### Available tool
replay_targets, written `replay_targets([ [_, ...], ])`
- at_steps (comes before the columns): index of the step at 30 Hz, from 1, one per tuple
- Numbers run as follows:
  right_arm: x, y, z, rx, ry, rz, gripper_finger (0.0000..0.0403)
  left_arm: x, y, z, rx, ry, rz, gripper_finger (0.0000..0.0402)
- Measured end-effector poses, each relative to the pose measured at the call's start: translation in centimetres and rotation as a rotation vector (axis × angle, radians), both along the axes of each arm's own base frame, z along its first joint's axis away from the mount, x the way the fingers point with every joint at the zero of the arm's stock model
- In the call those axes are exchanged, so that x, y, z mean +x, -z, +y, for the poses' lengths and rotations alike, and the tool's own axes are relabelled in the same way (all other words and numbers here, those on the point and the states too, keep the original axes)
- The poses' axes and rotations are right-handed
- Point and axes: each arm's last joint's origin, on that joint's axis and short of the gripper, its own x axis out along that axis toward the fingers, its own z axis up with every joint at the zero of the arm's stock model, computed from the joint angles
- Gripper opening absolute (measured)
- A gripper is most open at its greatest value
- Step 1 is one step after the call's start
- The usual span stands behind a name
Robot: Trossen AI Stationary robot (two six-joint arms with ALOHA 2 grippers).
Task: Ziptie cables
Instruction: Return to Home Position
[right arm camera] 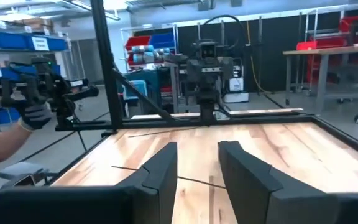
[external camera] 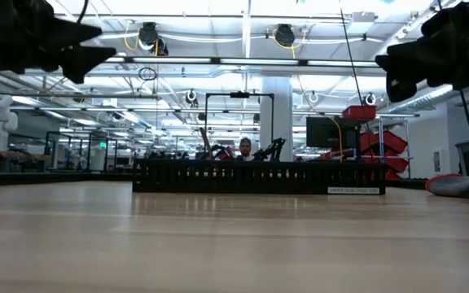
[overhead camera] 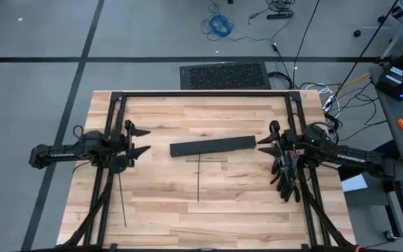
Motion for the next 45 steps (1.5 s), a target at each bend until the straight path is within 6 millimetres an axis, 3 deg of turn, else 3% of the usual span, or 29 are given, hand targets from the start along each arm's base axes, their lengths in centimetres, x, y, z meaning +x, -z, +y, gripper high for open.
replay_targets([
  [3,0.0,0.0,0.1,0.001,-0.02,0.003,0.0114,0.1,0.5,0.0,0.035,0.01,0.053,0.0288],
  [7,-0.1,-0.2,0.7,-0.048,-0.179,-0.025,0.0114,0.1,0.9,-0.5,0.091,0.174,0.097,0.0288],
  [12,-0.1,-0.4,1.6,-0.016,-0.243,-0.035,0.0114,0.2,1.5,-0.6,-0.024,0.23,0.156,0.0288],
  [15,-0.1,-0.6,2.2,0.005,-0.196,-0.059,0.0114,0.1,1.3,-0.7,-0.03,0.224,0.14,0.0288],
  [21,-0.7,0.1,2.6,-0.065,0.023,-0.021,0.0114,0.2,1.3,-0.2,0.02,0.053,0.138,0.0288],
  [30,-0.7,1.0,0.9,-0.168,0.372,0.085,0.0114,0.1,1.2,0.4,0.065,-0.127,0.138,0.0285],
  [45,-0.8,1.0,0.0,-0.1,0.234,0.078,0.0114,0.3,1.9,0.5,0.042,-0.074,0.203,0.0251],
])
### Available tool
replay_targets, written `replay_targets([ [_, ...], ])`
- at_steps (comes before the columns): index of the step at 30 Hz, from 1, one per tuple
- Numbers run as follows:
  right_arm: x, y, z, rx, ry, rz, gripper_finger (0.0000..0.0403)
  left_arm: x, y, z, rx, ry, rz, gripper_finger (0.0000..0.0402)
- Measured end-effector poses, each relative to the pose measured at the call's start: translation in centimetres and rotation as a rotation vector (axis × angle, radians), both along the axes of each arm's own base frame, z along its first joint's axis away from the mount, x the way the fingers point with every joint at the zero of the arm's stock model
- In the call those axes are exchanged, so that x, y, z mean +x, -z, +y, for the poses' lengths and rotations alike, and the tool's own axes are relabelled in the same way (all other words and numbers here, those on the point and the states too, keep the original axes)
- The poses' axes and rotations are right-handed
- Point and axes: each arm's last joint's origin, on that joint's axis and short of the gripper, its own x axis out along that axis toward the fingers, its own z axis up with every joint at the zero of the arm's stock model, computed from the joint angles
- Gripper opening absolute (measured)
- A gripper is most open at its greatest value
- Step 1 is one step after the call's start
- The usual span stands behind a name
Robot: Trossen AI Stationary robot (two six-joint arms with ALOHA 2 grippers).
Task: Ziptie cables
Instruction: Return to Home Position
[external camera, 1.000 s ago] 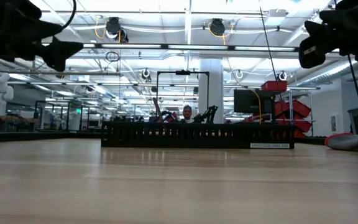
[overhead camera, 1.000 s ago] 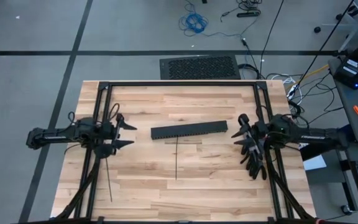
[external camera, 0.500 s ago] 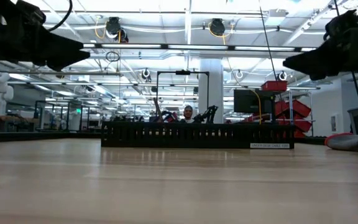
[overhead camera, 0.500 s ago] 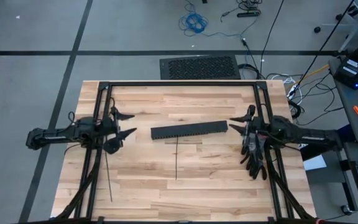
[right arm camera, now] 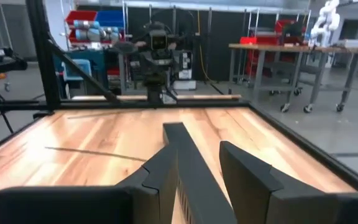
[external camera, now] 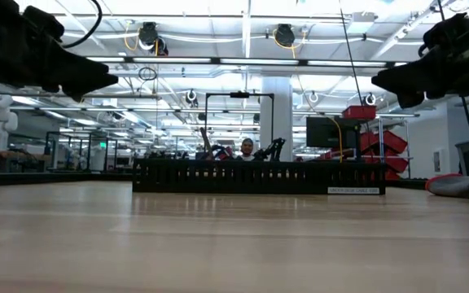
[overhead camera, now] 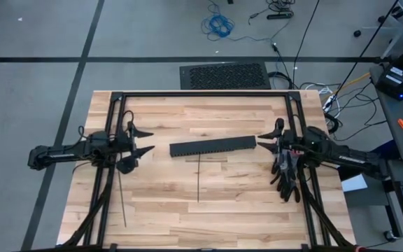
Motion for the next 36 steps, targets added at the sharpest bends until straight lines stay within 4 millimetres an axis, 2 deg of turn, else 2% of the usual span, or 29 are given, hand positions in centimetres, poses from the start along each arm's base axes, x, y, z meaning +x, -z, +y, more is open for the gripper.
replay_targets([
  [11,0.1,-1.2,0.2,0.03,0.041,-0.12,0.0114,0.0,-0.1,0.1,0.03,-0.035,-0.001,0.0251],
  [18,1.1,-0.9,1.1,0.034,0.0,-0.079,0.0114,0.0,-0.1,0.3,0.03,-0.082,-0.006,0.0251],
  [22,1.9,0.0,1.5,0.033,-0.034,0.015,0.0114,-0.1,-0.1,0.5,0.029,-0.122,-0.01,0.0251],
  [26,2.1,0.2,1.9,0.009,-0.104,0.042,0.0114,-0.1,-0.1,0.5,0.029,-0.122,-0.01,0.0251],
  [30,1.9,1.1,1.8,0.029,-0.077,0.136,0.0114,-0.1,-0.2,0.5,-0.004,-0.121,-0.018,0.0251],
  [36,1.4,0.5,1.5,0.017,-0.052,0.065,0.0114,-0.1,-0.2,0.5,-0.004,-0.121,-0.018,0.0251],
])
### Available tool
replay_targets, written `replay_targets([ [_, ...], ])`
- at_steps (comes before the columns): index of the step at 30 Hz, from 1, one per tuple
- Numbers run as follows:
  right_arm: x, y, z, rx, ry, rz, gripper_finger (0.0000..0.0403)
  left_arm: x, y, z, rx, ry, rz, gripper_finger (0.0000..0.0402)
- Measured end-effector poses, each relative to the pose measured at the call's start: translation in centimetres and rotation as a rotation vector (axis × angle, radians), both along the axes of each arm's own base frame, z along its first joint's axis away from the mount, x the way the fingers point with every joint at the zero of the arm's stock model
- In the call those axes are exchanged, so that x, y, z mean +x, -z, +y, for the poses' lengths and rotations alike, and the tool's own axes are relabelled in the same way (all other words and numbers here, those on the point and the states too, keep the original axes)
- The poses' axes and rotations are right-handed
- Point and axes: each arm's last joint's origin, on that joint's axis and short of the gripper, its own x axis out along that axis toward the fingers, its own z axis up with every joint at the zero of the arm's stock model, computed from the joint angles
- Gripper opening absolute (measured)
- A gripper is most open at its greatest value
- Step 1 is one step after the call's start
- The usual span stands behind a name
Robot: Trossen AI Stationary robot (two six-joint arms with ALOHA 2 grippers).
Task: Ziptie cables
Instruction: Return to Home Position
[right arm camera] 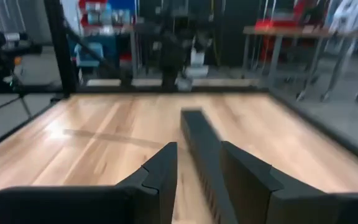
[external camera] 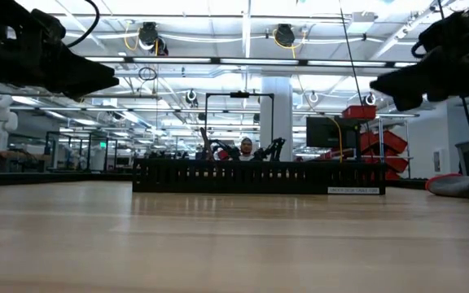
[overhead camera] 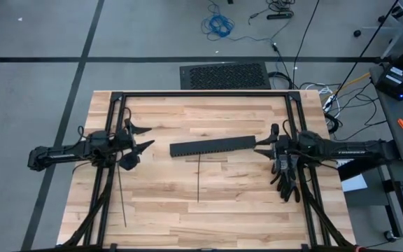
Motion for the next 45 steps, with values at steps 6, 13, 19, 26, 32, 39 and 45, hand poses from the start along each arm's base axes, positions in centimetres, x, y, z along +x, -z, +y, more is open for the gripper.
replay_targets([
  [6,-1.3,-1.1,-0.3,-0.06,0.039,-0.134,0.0114,0.0,0.1,-0.1,0.004,0.053,0.007,0.0251],
  [13,-1.6,-0.4,-0.9,-0.042,0.088,-0.063,0.0114,0.1,0.2,-0.5,0.028,0.157,0.031,0.0251],
  [19,-1.5,-0.6,-0.7,-0.069,-0.013,-0.08,0.0114,0.1,0.2,-0.4,0.05,0.155,0.035,0.0251],
  [26,-1.5,-0.5,-0.7,-0.016,-0.007,-0.081,0.0114,0.1,0.3,-0.4,0.049,0.155,0.041,0.0251],
  [32,-1.5,-0.6,-0.6,0.358,-0.007,-0.099,0.0114,0.1,0.3,-0.4,0.05,0.153,0.04,0.0251],
  [39,-1.5,-0.6,-0.6,0.4,-0.006,-0.098,0.0114,0.1,0.3,-0.4,0.05,0.153,0.04,0.0251],
  [45,-1.5,-0.6,-0.6,0.398,-0.006,-0.099,0.0114,0.1,0.3,-0.4,0.05,0.153,0.04,0.0251],
])
